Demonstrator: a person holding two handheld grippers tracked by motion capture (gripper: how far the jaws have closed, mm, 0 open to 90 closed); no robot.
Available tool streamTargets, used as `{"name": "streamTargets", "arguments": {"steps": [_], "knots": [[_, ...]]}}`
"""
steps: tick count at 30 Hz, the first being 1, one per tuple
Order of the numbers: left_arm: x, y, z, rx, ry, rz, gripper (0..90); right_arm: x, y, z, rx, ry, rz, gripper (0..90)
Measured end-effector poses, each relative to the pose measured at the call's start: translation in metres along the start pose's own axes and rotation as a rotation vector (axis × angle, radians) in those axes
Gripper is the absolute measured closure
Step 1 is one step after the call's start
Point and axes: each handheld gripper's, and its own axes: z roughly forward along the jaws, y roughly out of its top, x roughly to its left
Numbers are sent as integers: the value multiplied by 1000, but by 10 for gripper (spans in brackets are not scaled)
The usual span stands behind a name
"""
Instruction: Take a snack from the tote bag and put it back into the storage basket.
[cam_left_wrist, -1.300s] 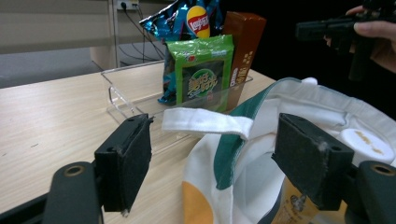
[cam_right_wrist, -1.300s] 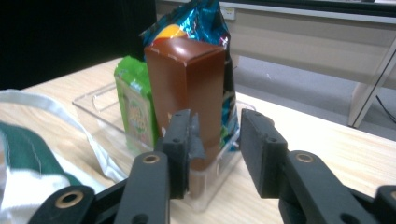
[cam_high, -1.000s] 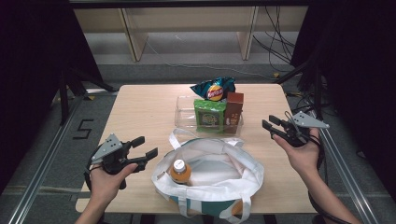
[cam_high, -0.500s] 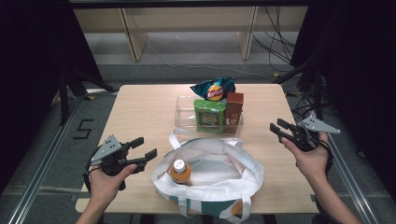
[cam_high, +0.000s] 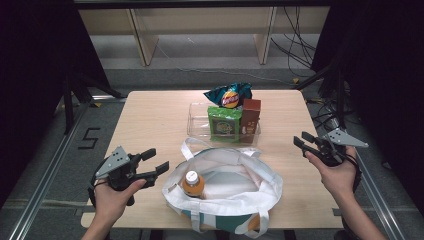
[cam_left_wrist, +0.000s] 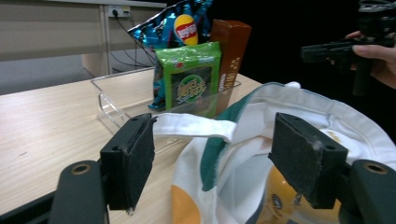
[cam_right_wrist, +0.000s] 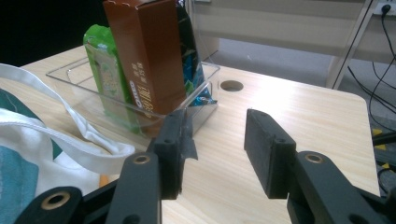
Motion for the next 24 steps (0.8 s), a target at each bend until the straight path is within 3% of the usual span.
{"name": "streamTargets", "arguments": {"steps": [4, 5, 12, 13, 15, 16, 18, 24], "knots": [[-5, 2, -1, 10, -11, 10, 319, -1, -1, 1, 16, 0, 9, 594], [-5, 1, 0, 3, -23, 9, 328, -3, -1, 2, 3, -8, -17, 594], [-15, 2, 5, 5, -69, 19, 335, -4, -2, 1, 21, -12, 14, 593], [-17, 3, 6, -8, -82, 14, 335, -4, -2, 1, 14, -11, 20, 593], [-22, 3, 6, -18, -101, 15, 334, -6, -2, 2, 11, -16, -15, 592], [-25, 4, 6, -21, -107, 21, 333, -4, -3, 1, 17, -16, 13, 592], [-30, 4, 8, -37, -123, 29, 332, -4, -4, 3, 14, -11, 16, 590], [-44, 1, 15, -2, -157, 57, 342, -4, -4, 4, 22, -8, 6, 588]]}}
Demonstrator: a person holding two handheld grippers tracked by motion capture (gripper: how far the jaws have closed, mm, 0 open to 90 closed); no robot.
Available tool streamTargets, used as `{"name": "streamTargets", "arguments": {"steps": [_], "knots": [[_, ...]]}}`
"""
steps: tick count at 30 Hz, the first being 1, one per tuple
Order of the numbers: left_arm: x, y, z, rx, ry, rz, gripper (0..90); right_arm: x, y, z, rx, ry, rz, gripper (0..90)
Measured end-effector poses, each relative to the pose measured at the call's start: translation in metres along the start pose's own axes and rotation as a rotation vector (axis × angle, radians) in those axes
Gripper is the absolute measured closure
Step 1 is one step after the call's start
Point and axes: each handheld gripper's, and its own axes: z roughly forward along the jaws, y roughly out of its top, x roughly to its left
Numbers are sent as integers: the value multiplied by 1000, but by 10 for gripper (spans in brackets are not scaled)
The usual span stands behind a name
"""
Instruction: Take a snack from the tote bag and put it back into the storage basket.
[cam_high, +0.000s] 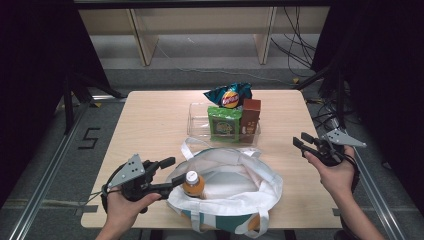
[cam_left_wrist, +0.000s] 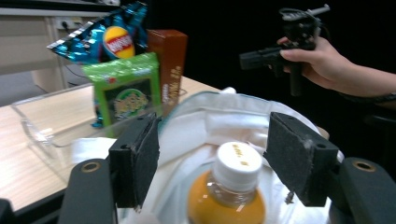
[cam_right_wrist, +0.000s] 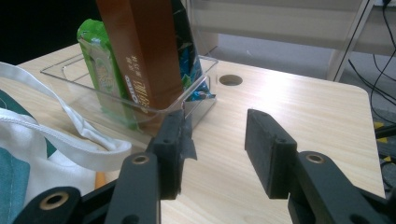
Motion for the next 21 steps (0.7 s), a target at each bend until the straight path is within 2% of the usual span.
{"name": "streamTargets", "arguments": {"steps": [5, 6, 12, 17, 19, 20, 21], "knots": [[-3, -3, 6, 19, -21, 6, 374, 0, 0, 0, -3, -1, 15, 588], [-4, -3, 7, 22, -23, 5, 380, -2, 0, 0, -13, 1, -9, 588], [-3, -6, 10, 26, -53, 16, 414, -1, 0, 0, 3, 1, 20, 589], [-4, -9, 13, 38, -57, 11, 422, -1, 0, 1, 0, 1, 16, 588], [-4, -9, 13, 36, -44, 10, 422, -1, 0, 0, 6, 7, 22, 588], [-5, -10, 13, 31, -31, -6, 421, 0, 0, 0, 8, 7, 30, 588], [-5, -10, 13, 29, -31, 8, 421, -1, 0, 0, 5, 2, 24, 588]]}}
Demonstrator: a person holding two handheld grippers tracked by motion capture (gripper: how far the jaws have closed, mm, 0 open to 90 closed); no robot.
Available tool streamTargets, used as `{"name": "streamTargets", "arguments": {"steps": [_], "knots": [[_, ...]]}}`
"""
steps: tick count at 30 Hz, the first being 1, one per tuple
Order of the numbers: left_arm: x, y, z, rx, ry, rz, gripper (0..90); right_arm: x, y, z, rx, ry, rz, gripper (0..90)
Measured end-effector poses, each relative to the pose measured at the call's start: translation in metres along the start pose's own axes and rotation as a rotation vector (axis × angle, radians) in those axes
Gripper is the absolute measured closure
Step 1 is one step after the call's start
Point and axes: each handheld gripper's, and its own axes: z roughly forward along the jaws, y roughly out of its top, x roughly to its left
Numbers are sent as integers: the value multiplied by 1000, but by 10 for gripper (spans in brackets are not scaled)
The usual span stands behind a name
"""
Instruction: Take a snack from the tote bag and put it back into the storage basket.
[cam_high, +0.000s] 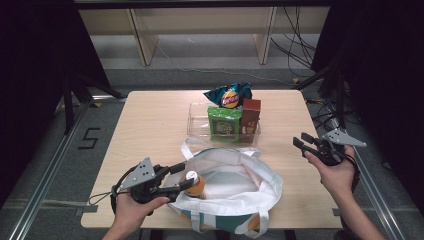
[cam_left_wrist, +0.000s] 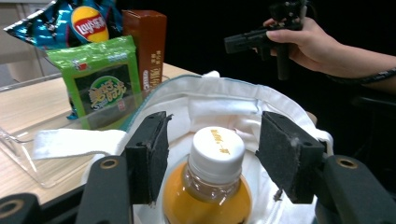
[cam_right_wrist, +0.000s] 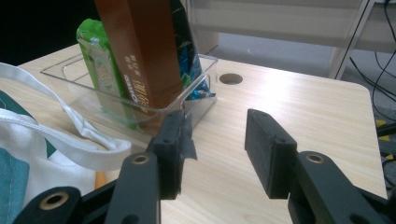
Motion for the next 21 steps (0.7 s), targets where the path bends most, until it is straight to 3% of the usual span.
{"name": "streamTargets", "arguments": {"steps": [1, 6, 9, 14, 16, 21], "knots": [[-1, -1, 0, 2, 5, -13, 420, 0, 0, 0, -1, -2, -2, 588], [-1, -2, 2, 11, -5, 7, 420, 0, 0, 0, 0, 10, 2, 589], [-1, -3, 3, -4, -8, -4, 425, -3, 0, 1, -3, 11, -25, 589], [-6, -2, 4, -8, 38, 14, 427, -3, 0, 1, -3, 11, -24, 589], [-7, -2, 4, -5, 44, 24, 427, 0, 0, 1, -3, 1, -8, 589], [-10, -3, 4, -4, 63, 17, 426, -1, 0, 2, 2, 8, -26, 589]]}}
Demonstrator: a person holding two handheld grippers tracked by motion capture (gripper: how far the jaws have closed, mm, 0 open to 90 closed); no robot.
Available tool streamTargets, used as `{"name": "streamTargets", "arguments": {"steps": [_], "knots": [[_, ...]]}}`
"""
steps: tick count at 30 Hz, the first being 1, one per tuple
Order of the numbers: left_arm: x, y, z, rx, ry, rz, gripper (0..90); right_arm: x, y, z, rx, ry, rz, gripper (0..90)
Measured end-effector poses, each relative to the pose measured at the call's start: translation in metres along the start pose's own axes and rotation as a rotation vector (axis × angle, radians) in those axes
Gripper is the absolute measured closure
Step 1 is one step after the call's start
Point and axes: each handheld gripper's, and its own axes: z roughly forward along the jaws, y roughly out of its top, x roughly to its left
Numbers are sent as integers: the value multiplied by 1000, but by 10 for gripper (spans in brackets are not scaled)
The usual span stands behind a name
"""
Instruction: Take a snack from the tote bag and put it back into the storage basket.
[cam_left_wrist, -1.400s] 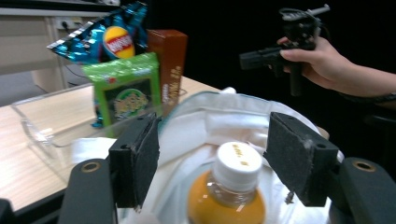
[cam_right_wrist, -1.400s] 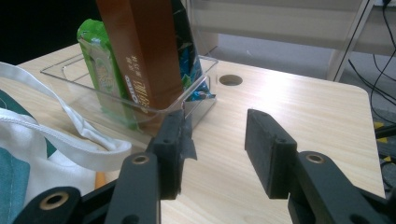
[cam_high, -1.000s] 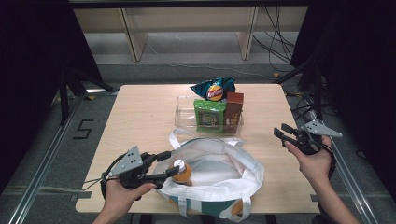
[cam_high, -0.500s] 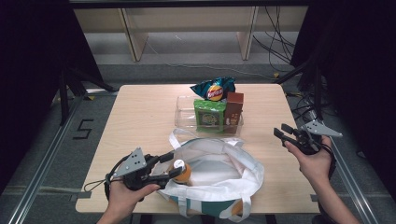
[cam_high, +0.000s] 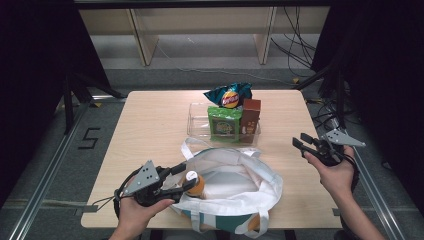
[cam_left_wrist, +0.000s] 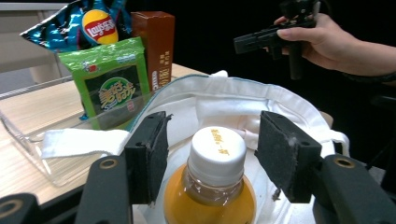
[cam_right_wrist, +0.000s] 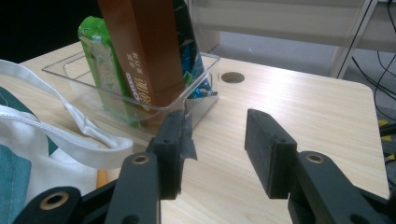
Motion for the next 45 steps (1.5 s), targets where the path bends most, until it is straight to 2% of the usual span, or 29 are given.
{"name": "streamTargets", "arguments": {"steps": [2, 4, 6, 9, 12, 15, 16, 19, 21, 24, 26, 36, 37, 42, 44, 45], "knots": [[-2, 0, -1, -3, 25, -8, 426, 0, 0, -1, -2, -2, 5, 589], [-3, -1, 0, -20, 26, -17, 425, 0, 0, 0, -6, -3, 1, 589], [-5, -1, -1, -1, 45, -13, 425, 0, 0, 0, -5, 9, 1, 588], [-8, -2, 2, -9, 38, -14, 424, 0, 0, 1, -5, 9, -2, 589], [-10, -3, 3, -1, 60, -22, 425, 0, 0, 1, -3, 8, 7, 588], [-12, -3, 2, -17, 117, -22, 431, 0, 0, 0, -3, 6, 7, 589], [-13, -4, 2, -32, 129, -25, 438, 0, 0, 0, -4, 7, 4, 588], [-18, -4, 1, -33, 162, -21, 440, 0, 0, 0, -3, 10, 8, 589], [-19, -4, 2, -32, 162, -12, 445, -1, 0, 0, 3, 8, -10, 589], [-19, -5, 4, -43, 153, -14, 443, 1, 0, 0, 8, 8, 10, 589], [-20, -4, 3, -27, 165, -13, 445, 0, 0, 0, 8, 7, 5, 589], [-28, -5, 9, -35, 223, -6, 475, 0, 1, -2, 3, 0, 3, 589], [-29, -5, 9, -18, 233, -4, 477, 0, 1, -1, 1, -1, 8, 588], [-30, -5, 11, -14, 232, -4, 498, 1, 1, -1, 3, 0, 14, 589], [-31, -5, 13, -11, 230, 0, 516, -1, 1, -1, 0, 9, 2, 589], [-31, -6, 14, -22, 228, 2, 526, 0, 0, -1, 3, 10, 9, 589]]}}
